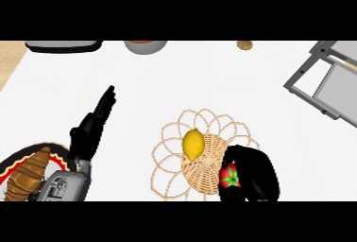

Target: Pick the tomato from the placemat and place it in the tiered shelf

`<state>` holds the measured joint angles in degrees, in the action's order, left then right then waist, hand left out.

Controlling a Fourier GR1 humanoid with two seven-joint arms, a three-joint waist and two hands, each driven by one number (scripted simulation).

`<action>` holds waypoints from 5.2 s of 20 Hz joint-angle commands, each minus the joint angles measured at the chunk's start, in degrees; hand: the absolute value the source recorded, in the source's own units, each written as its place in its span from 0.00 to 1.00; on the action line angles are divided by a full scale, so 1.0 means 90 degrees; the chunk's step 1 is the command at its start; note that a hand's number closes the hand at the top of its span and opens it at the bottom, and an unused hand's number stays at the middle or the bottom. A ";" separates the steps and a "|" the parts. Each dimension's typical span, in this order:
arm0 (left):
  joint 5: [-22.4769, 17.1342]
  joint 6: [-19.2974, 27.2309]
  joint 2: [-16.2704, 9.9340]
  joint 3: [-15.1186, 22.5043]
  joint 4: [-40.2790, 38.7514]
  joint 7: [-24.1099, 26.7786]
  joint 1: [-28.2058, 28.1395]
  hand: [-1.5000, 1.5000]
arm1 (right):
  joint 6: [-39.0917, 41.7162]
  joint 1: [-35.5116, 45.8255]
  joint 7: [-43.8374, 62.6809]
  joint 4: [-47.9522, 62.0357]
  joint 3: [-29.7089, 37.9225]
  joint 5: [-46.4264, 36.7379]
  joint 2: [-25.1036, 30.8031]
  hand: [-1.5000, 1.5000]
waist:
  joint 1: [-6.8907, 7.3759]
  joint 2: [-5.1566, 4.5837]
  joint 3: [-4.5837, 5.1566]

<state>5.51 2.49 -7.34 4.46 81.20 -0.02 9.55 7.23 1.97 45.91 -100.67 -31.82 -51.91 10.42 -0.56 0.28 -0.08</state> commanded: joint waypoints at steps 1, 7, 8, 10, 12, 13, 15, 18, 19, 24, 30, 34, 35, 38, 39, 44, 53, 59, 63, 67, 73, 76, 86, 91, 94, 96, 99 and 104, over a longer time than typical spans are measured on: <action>-0.0010 -0.0019 -0.0018 -0.0016 -0.0019 -0.0016 0.0019 0.50 | 0.0670 -0.0264 -0.1801 -0.0584 -0.0486 0.0614 0.1227 1.00 | -0.0053 0.0035 -0.0032; -0.0049 0.0032 -0.0035 -0.0095 0.0052 -0.0051 -0.0123 0.50 | 0.0730 -0.0797 -0.3961 -0.1585 -0.0230 0.1532 0.2676 1.00 | -0.0282 0.0069 -0.0062; -0.0113 0.0072 -0.0032 -0.0202 0.0018 0.0044 -0.0174 0.50 | 0.0658 -0.0993 -0.4247 -0.1805 -0.0081 0.1864 0.2733 1.00 | -0.0372 0.0061 -0.0056; -0.0076 0.0123 -0.0023 -0.0195 0.0063 0.0037 -0.0195 0.50 | 0.0645 -0.1239 -0.4732 -0.2224 0.0331 0.2590 0.2836 1.00 | -0.0485 0.0062 -0.0059; -0.0146 0.0101 -0.0104 -0.0308 0.0101 -0.0018 -0.0240 0.50 | 0.0641 -0.1428 -0.5223 -0.2495 0.0832 0.3206 0.3024 1.00 | -0.0508 0.0064 -0.0058; -0.0110 0.0189 -0.0044 -0.0307 0.0066 0.0009 -0.0241 0.50 | 0.0674 -0.1504 -0.5514 -0.2504 0.1064 0.3396 0.3206 1.00 | -0.0564 0.0050 -0.0063; -0.0115 0.0171 -0.0061 -0.0301 0.0134 0.0022 -0.0280 0.50 | 0.0761 -0.1607 -0.5925 -0.2717 0.1727 0.3989 0.3464 1.00 | -0.0576 0.0061 -0.0050; -0.0160 0.0126 -0.0124 -0.0346 0.0211 -0.0106 -0.0237 0.50 | 0.0874 -0.1856 -0.6489 -0.2612 0.2791 0.4916 0.3727 1.00 | -0.0621 0.0058 -0.0048; -0.0242 0.0022 -0.0198 -0.0415 0.0176 0.0082 -0.0426 0.50 | 0.0988 -0.1942 -0.6622 -0.2594 0.3116 0.5264 0.3819 1.00 | -0.0588 0.0059 -0.0031; -0.0164 0.0097 -0.0120 -0.0343 0.0202 0.0108 -0.0408 0.50 | 0.1413 -0.1878 -0.7508 -0.1632 0.5273 0.6480 0.4432 1.00 | -0.0543 0.0052 -0.0017; -0.0235 -0.0101 -0.0244 -0.0330 0.0317 -0.0222 -0.0110 0.50 | 0.2555 -0.1639 -0.8246 0.0314 0.7520 0.8182 0.5259 1.00 | -0.0306 0.0019 0.0000; -0.0154 -0.0155 -0.0169 -0.0160 0.0388 -0.0195 -0.0089 0.50 | 0.3341 -0.1319 -0.8440 0.1983 0.8499 0.8511 0.6125 1.00 | -0.0018 -0.0025 0.0004; -0.0102 -0.0076 -0.0068 -0.0151 0.0181 -0.0066 -0.0086 0.50 | 0.3678 -0.1531 -0.8669 0.2211 0.8762 0.8414 0.6183 1.00 | -0.0074 -0.0021 0.0006; 0.0006 -0.0081 -0.0028 -0.0028 0.0362 -0.0325 0.0023 0.50 | 0.3812 -0.0854 -0.8109 0.2983 0.8537 0.8655 0.6772 1.00 | 0.0098 -0.0040 0.0008; -0.0120 -0.0247 -0.0130 -0.0089 0.0498 -0.0366 -0.0109 0.50 | 0.4118 -0.1084 -0.8623 0.3260 0.8812 0.8427 0.6590 1.00 | 0.0054 -0.0028 0.0005; 0.0224 0.0078 0.0299 0.0145 0.0006 -0.0299 0.0340 0.50 | 0.3510 0.0375 -0.8267 0.4435 0.7835 0.8284 0.7307 1.00 | 0.0208 -0.0078 0.0004; 0.0225 -0.0099 0.0251 0.0122 0.0282 -0.0226 0.0125 0.50 | 0.2990 0.1968 -0.8307 0.4973 0.6820 0.7844 0.7377 1.00 | 0.0223 -0.0062 0.0008; 0.0289 -0.0034 0.0333 0.0039 -0.0123 0.0090 0.0148 0.50 | 0.1945 0.2730 -0.8874 0.5206 0.6201 0.6995 0.6866 1.00 | 0.0191 -0.0065 0.0010; -0.0019 -0.0380 0.0067 -0.0241 -0.0032 -0.0084 0.0317 0.50 | 0.1451 0.3494 -0.9143 0.5773 0.5628 0.6333 0.6645 1.00 | 0.0289 -0.0090 0.0008; 0.0140 -0.0270 0.0173 -0.0068 0.0182 -0.0250 0.0204 0.50 | 0.0885 0.3905 -0.9837 0.5634 0.5349 0.5852 0.6263 1.00 | 0.0321 -0.0086 0.0005; 0.0057 -0.0370 0.0086 -0.0380 -0.0523 0.0260 0.0390 0.50 | 0.1031 0.4733 -0.9531 0.6672 0.5316 0.5799 0.5863 1.00 | 0.0200 -0.0087 0.0011; 0.0248 -0.0207 0.0250 -0.0070 0.0041 -0.0183 0.0322 0.50 | 0.1723 0.4997 -0.9011 0.6833 0.5440 0.6517 0.5311 1.00 | 0.0248 -0.0070 0.0008; 0.0320 -0.0117 0.0404 -0.0033 0.0119 -0.0118 0.0225 0.50 | 0.1870 0.6097 -0.9764 0.8542 0.5300 0.5760 0.5517 1.00 | 0.0317 -0.0110 -0.0001; 0.0243 -0.0327 0.0211 -0.0159 -0.0159 0.0140 0.0239 0.50 | 0.0234 0.5960 -0.9388 0.8717 0.5028 0.5038 0.5645 0.00 | 0.0342 -0.0145 0.0002; 0.0281 -0.0286 0.0283 -0.0098 0.0000 -0.0274 0.0501 0.50 | 0.0006 0.5976 -0.9564 0.9167 0.5082 0.4933 0.5620 0.00 | 0.0355 -0.0154 -0.0008; 0.0177 -0.0416 0.0212 -0.0104 0.0206 -0.0007 0.0064 0.50 | 0.0007 0.6049 -0.9689 0.9393 0.5104 0.4890 0.5564 0.00 | 0.0401 -0.0148 -0.0008; 0.0033 -0.0598 0.0012 -0.0289 0.0217 0.0027 0.0071 0.50 | 0.0638 0.6312 -0.9381 0.9618 0.5264 0.5088 0.5642 0.00 | 0.0355 -0.0123 -0.0003; 0.0290 -0.0216 0.0449 -0.0030 0.0090 -0.0236 0.0244 0.50 | 0.1562 0.6596 -0.9210 0.9899 0.5512 0.5346 0.5822 0.00 | 0.0349 -0.0139 -0.0009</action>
<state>7.87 -0.24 -4.43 3.82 82.21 -1.77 11.73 16.26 59.50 -38.49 -13.69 16.64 -4.84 61.93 2.54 -0.84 -0.02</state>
